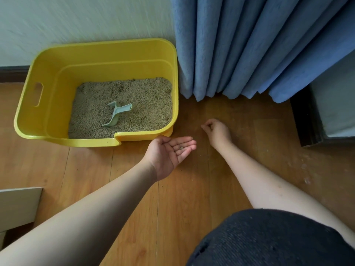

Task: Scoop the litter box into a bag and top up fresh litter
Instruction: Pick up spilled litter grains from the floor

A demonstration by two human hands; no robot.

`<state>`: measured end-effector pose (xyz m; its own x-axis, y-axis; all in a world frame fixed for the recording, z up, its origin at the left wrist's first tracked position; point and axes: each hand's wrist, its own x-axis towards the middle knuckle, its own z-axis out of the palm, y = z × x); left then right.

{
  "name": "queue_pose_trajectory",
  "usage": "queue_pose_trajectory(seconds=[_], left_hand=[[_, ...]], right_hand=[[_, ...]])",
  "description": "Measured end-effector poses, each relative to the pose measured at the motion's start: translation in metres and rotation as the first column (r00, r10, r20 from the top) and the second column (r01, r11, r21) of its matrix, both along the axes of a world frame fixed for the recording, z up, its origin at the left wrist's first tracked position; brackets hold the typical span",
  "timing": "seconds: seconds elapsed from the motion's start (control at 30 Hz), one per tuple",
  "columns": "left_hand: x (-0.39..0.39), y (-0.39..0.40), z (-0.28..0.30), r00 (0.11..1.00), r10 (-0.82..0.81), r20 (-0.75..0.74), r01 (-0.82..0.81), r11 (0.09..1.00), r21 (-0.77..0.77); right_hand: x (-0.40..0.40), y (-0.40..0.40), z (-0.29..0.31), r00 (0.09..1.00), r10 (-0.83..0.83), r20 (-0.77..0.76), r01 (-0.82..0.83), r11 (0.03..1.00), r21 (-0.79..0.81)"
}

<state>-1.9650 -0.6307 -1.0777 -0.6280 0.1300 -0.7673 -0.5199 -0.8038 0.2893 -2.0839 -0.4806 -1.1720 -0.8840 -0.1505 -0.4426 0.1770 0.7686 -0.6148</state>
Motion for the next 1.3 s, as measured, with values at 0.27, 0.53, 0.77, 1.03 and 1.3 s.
queue_pose_trajectory(seconds=[0.27, 0.53, 0.77, 1.03, 1.3], left_hand=[[-0.007, 0.016, 0.003, 0.997, -0.07, -0.011, 0.07, 0.997, 0.029], [-0.007, 0.045, 0.023, 0.999, -0.03, -0.035, 0.032, 0.996, 0.081], [0.02, 0.063, 0.098, 0.997, 0.044, -0.069, -0.038, 0.995, 0.088], [0.083, 0.063, 0.243, 0.976, 0.213, -0.046, -0.204, 0.967, 0.156], [0.127, 0.05, 0.442, 0.893, 0.446, -0.06, -0.434, 0.888, 0.152]], right_hand=[[0.032, 0.027, 0.04, 0.61, 0.076, 0.789, 0.782, 0.1, -0.615], [0.072, 0.078, 0.077, 0.638, -0.034, 0.77, 0.766, 0.135, -0.629], [0.118, 0.089, 0.158, 0.693, -0.113, 0.712, 0.717, 0.218, -0.662], [0.182, 0.049, 0.325, 0.509, -0.254, 0.823, 0.84, -0.062, -0.539], [0.223, 0.004, 0.537, 0.465, -0.27, 0.843, 0.791, -0.3, -0.533]])
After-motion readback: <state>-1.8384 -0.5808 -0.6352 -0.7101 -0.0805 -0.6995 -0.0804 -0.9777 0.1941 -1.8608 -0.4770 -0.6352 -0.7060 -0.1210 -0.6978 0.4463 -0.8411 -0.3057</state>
